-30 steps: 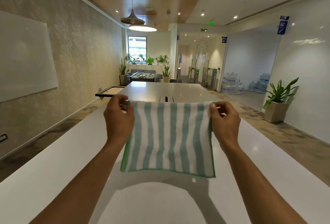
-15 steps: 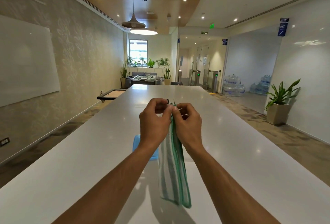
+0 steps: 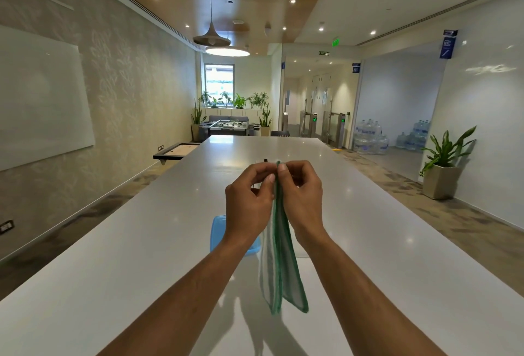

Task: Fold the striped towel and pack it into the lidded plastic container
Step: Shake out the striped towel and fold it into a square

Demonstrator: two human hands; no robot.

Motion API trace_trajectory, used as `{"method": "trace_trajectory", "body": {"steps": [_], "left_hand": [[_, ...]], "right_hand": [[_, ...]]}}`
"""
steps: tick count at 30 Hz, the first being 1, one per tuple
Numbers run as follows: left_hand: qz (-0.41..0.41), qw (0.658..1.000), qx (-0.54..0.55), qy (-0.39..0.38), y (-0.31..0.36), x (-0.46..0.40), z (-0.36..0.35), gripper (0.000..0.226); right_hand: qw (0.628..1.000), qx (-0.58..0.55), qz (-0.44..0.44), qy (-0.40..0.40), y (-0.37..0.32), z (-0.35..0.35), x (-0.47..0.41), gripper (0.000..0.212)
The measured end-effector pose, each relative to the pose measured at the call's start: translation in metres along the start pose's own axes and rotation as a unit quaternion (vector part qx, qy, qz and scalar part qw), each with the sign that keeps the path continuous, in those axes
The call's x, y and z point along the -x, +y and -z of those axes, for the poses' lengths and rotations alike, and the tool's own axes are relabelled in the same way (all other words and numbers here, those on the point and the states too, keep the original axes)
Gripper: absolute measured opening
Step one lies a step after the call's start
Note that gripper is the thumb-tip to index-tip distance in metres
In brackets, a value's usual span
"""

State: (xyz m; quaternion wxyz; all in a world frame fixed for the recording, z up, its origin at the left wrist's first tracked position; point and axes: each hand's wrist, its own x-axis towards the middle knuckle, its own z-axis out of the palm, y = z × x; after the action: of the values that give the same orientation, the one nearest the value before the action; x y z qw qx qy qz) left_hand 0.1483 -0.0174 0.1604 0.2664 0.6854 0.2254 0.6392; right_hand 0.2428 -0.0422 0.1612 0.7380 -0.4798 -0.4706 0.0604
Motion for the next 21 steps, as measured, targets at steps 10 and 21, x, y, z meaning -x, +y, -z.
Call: {"method": "trace_trajectory", "body": {"steps": [10, 21], "left_hand": [[0.009, 0.995, 0.026, -0.094, -0.004, -0.007, 0.018, 0.022], [-0.047, 0.885, -0.343, -0.312, -0.012, -0.027, 0.034, 0.055]], "right_hand": [[0.996, 0.01, -0.035, -0.085, -0.005, 0.02, -0.01, 0.017], [0.981, 0.013, -0.013, -0.192, -0.019, 0.051, -0.02, 0.004]]}}
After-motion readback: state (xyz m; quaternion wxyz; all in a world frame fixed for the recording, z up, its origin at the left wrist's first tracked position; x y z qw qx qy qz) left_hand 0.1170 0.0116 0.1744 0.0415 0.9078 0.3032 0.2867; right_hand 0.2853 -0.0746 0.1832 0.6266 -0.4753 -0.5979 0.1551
